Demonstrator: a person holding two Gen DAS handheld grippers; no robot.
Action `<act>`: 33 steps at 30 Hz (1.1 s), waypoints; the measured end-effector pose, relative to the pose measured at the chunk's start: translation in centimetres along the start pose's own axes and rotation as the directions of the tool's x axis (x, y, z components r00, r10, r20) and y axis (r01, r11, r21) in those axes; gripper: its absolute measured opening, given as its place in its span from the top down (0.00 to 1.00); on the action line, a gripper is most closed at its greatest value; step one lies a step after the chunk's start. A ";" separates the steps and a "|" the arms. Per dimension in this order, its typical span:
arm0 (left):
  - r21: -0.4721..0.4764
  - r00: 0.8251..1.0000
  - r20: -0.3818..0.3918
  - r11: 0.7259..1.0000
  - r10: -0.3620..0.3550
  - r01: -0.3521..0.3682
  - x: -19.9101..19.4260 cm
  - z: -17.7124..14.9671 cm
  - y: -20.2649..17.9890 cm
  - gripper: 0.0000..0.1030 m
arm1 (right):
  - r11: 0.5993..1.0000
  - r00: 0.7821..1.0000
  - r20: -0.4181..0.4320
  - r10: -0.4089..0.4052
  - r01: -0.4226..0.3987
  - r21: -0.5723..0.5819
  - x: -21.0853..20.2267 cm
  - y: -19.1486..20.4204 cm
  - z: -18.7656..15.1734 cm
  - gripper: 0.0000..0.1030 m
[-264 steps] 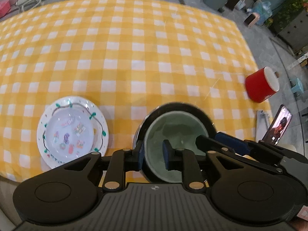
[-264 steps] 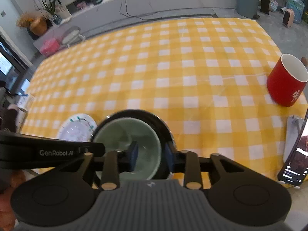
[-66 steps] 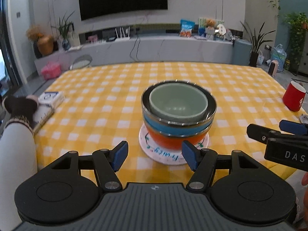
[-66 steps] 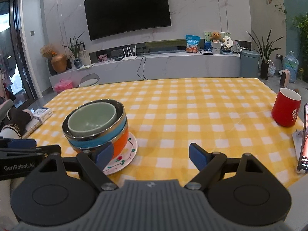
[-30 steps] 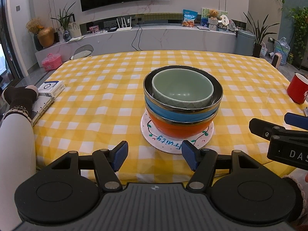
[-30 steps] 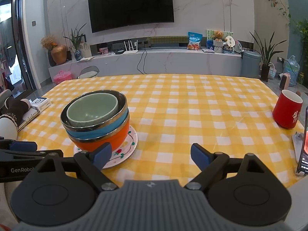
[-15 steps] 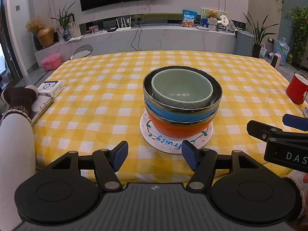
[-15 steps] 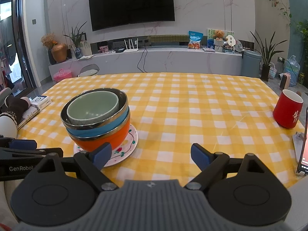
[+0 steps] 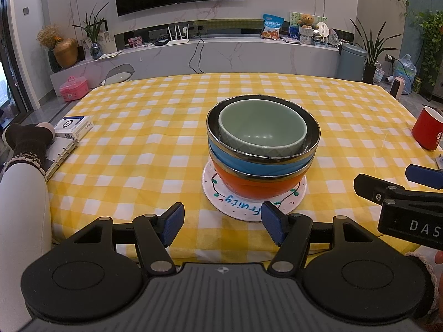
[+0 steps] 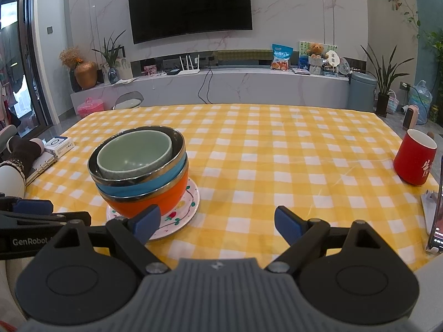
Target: Organize plates and bowls
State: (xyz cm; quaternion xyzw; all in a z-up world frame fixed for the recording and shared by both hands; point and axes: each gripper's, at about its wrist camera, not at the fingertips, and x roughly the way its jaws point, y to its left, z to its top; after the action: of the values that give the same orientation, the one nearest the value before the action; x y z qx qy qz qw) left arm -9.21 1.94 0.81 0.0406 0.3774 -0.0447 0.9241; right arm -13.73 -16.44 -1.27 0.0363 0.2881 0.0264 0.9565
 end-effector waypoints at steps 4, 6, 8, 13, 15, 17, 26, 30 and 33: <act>-0.002 1.000 0.001 1.000 0.000 0.000 0.0 0.0 -0.1 0.27 | 1.000 1.000 -0.001 -0.001 0.001 -0.001 0.0 0.0 0.1 0.15; -0.002 1.000 0.002 1.000 0.001 -0.001 0.0 0.0 -0.1 0.27 | 1.000 1.000 -0.002 -0.001 0.001 -0.002 0.0 -0.1 0.1 0.15; -0.002 1.000 0.003 1.000 0.002 -0.002 0.0 0.0 -0.1 0.27 | 1.000 1.000 -0.002 -0.001 0.001 -0.002 0.0 0.0 0.1 0.15; 0.003 1.000 0.006 1.000 0.000 0.000 -0.1 0.1 -0.2 0.27 | 1.000 1.000 -0.002 -0.001 0.001 -0.002 0.0 -0.1 0.1 0.15; 0.006 1.000 0.006 1.000 -0.001 0.001 -0.2 0.1 -0.2 0.27 | 1.000 1.000 -0.003 -0.001 0.001 -0.002 0.0 -0.1 0.1 0.15; 0.006 1.000 0.005 1.000 0.000 0.000 -0.2 0.1 -0.2 0.27 | 1.000 1.000 -0.002 -0.001 0.001 -0.002 0.0 -0.1 0.1 0.15; 0.005 1.000 0.003 1.000 0.000 0.000 -0.2 0.1 -0.2 0.27 | 1.000 1.000 -0.002 -0.001 0.001 -0.003 0.0 -0.1 0.1 0.15; 0.008 1.000 0.005 1.000 -0.002 0.002 -0.3 0.0 -0.1 0.27 | 1.000 1.000 -0.003 -0.002 0.002 -0.003 -0.1 -0.1 0.1 0.15; 0.006 1.000 0.007 1.000 -0.001 0.001 -0.3 0.0 -0.1 0.27 | 1.000 1.000 -0.003 -0.002 0.001 -0.004 -0.1 -0.1 0.2 0.15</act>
State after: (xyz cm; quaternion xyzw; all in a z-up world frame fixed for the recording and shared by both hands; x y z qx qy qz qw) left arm -9.39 1.88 1.01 0.0431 0.3740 -0.0464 0.9253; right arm -13.69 -16.55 -1.11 0.0344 0.2896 0.0262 0.9562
